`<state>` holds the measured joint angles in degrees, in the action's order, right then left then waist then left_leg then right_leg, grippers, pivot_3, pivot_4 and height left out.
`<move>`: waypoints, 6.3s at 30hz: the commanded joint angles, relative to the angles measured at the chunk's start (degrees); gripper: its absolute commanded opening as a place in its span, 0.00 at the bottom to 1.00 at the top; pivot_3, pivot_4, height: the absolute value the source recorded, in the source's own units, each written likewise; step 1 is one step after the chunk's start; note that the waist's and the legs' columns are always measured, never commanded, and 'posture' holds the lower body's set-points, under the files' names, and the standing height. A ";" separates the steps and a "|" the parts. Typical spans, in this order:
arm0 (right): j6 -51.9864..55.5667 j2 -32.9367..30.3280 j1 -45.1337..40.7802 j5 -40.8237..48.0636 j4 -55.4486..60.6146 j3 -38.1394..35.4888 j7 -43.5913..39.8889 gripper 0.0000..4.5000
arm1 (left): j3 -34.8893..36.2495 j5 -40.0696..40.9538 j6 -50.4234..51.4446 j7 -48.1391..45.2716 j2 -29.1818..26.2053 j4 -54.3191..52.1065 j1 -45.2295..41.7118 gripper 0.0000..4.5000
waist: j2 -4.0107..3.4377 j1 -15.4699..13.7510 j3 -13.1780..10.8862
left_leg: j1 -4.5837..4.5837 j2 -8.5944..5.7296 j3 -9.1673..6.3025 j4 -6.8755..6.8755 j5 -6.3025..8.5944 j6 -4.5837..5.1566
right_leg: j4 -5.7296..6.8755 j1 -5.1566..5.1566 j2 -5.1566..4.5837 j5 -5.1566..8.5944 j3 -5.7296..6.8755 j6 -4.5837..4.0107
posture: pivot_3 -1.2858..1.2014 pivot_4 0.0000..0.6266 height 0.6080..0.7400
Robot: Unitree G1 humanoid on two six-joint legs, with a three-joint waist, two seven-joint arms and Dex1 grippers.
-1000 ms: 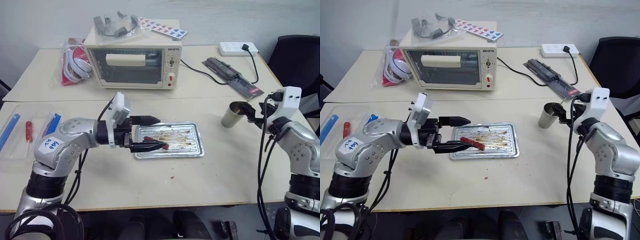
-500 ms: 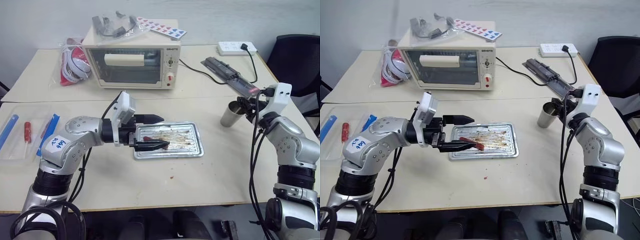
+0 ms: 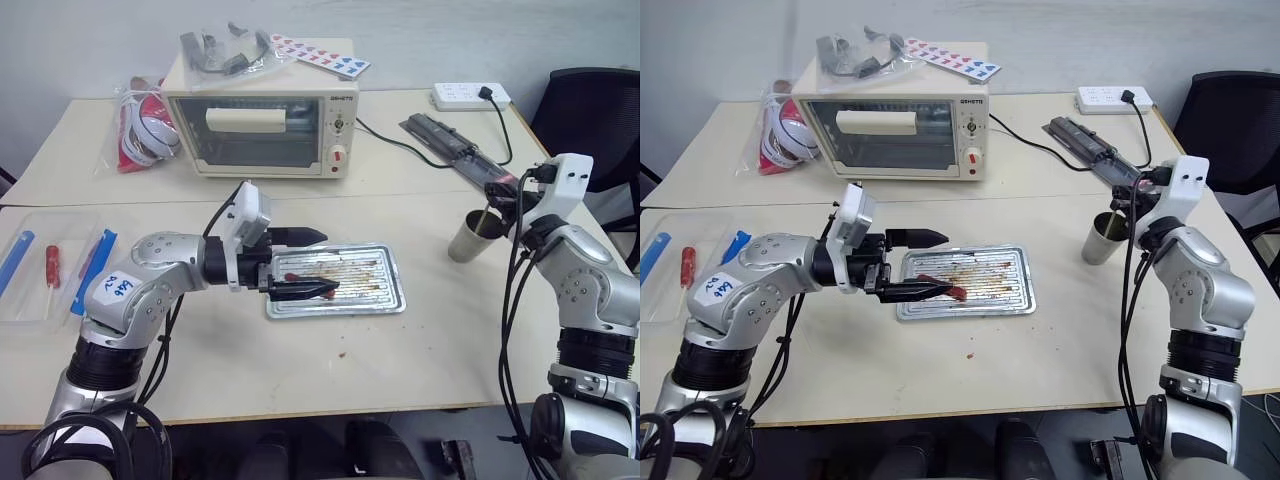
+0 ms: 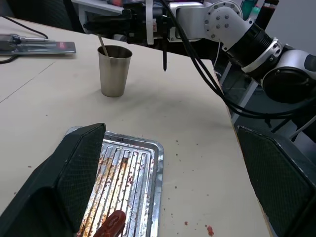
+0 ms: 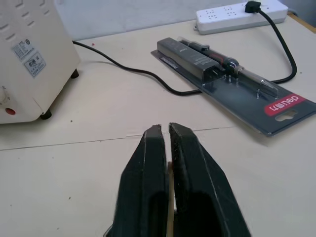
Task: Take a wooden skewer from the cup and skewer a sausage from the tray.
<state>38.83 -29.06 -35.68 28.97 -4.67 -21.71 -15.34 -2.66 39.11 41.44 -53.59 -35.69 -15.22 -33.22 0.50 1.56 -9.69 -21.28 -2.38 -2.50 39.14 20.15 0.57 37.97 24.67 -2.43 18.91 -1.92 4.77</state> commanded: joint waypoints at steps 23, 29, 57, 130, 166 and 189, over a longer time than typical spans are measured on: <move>10.62 -3.37 5.53 2.79 14.80 -3.91 5.30 0.28 | -0.23 -2.19 -3.14 -1.45 1.29 -0.60 -0.23 1.00 | -0.12 -0.07 -0.07 | -0.05 0.00 -0.01 0.00 0.00 0.01 | -0.01 0.02 -0.01 0.00 0.00 0.00 | 0.52 0.24 1.00; 9.75 -1.12 6.76 3.00 13.40 -3.34 5.61 0.28 | -0.26 -2.48 -3.15 -1.79 1.26 -0.28 -0.64 1.00 | -0.12 -0.04 -0.07 | -0.05 0.00 -0.01 0.00 0.00 0.00 | 0.00 0.03 -0.01 0.00 -0.01 0.00 | 0.52 0.24 1.00; 18.84 -2.28 -8.63 12.57 18.48 -10.77 12.90 0.00 | 2.11 -3.86 -4.28 0.93 1.56 0.44 0.18 1.00 | -0.17 -0.04 -0.10 | -0.08 0.00 -0.03 0.00 0.00 0.00 | 0.00 0.09 -0.01 0.00 0.01 0.00 | 0.52 0.24 1.00; -2.22 17.23 -7.61 79.60 15.25 7.16 59.91 0.00 | -0.32 -17.41 -18.26 31.23 27.83 -0.20 2.42 0.28 | -0.26 0.12 -0.05 | -0.23 0.01 -0.03 0.00 -0.03 0.03 | -0.02 0.19 -0.05 -0.01 0.08 0.01 | 0.52 0.24 1.00; 12.70 -0.89 -8.90 65.57 16.83 16.90 44.10 0.30 | 9.85 -12.20 -10.63 26.73 13.72 -4.49 4.31 0.00 | -0.26 0.11 -0.06 | -0.27 0.04 -0.04 -0.04 -0.03 0.05 | -0.12 0.21 -0.05 0.00 0.09 0.01 | 0.52 0.24 1.00; 10.42 -7.57 -7.75 6.91 25.48 50.67 -7.74 0.30 | 38.81 2.57 4.61 7.14 -19.22 -16.41 30.87 0.00 | -0.15 -0.18 -0.16 | -0.40 0.03 -0.09 -0.09 0.01 0.04 | -0.42 0.39 -0.07 0.00 0.09 -0.01 | 0.52 0.24 1.00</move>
<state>51.18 -37.28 -43.55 39.14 20.80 28.75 -20.81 33.89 40.55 45.99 -46.03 -54.04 -30.80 -2.48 0.35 1.38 -9.84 -21.68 -2.35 -2.59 39.05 20.16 0.61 37.54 25.05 -2.51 18.91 -1.83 4.76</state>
